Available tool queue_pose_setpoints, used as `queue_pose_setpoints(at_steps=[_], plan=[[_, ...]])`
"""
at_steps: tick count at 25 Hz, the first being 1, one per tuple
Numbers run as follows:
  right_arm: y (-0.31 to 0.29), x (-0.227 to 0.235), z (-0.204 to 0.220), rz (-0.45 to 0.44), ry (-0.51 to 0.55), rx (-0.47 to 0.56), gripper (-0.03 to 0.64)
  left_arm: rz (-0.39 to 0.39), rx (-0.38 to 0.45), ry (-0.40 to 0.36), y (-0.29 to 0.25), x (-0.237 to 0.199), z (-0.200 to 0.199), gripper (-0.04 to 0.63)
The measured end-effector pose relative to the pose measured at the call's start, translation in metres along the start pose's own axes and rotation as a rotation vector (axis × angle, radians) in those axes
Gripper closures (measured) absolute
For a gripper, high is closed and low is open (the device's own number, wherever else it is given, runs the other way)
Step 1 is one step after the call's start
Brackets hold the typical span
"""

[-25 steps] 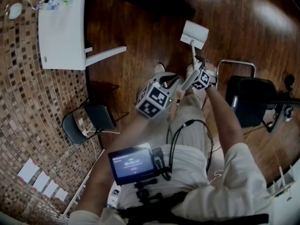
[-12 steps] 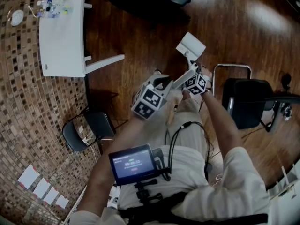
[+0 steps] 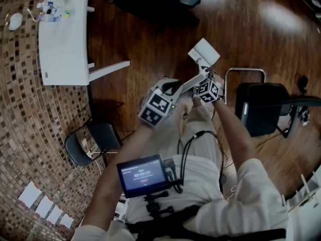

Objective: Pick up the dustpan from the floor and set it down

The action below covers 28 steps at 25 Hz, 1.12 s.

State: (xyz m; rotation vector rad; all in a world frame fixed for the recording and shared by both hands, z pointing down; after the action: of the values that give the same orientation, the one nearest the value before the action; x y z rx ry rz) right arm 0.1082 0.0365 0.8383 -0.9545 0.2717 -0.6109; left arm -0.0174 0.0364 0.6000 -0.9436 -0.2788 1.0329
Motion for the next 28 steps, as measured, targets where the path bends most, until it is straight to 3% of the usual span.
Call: queue_pose_setpoints(at_steps=[14,28], plan=[[0.050,0.012,-0.043,0.021,0.020,0.080,0.520,-0.008,0.048,-0.052,0.030,-0.028,-0.013,0.571],[0.123,0.008,-0.087,0.022,0.046,0.104,0.520,-0.012,0.114,-0.078,0.060,-0.028,-0.028,0.571]])
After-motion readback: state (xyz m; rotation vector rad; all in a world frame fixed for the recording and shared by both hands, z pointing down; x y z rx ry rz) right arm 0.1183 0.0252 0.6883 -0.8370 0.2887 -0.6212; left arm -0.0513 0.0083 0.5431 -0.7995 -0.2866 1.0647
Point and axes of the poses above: the fingertips, and each gripper's own axes: y backward along the fingers, x to its right, z out of its underside, the point moved 5 cm from there along y, backward along the fingers, and after that the axes turned 14 degrees about -y, right-handed, at the moved point
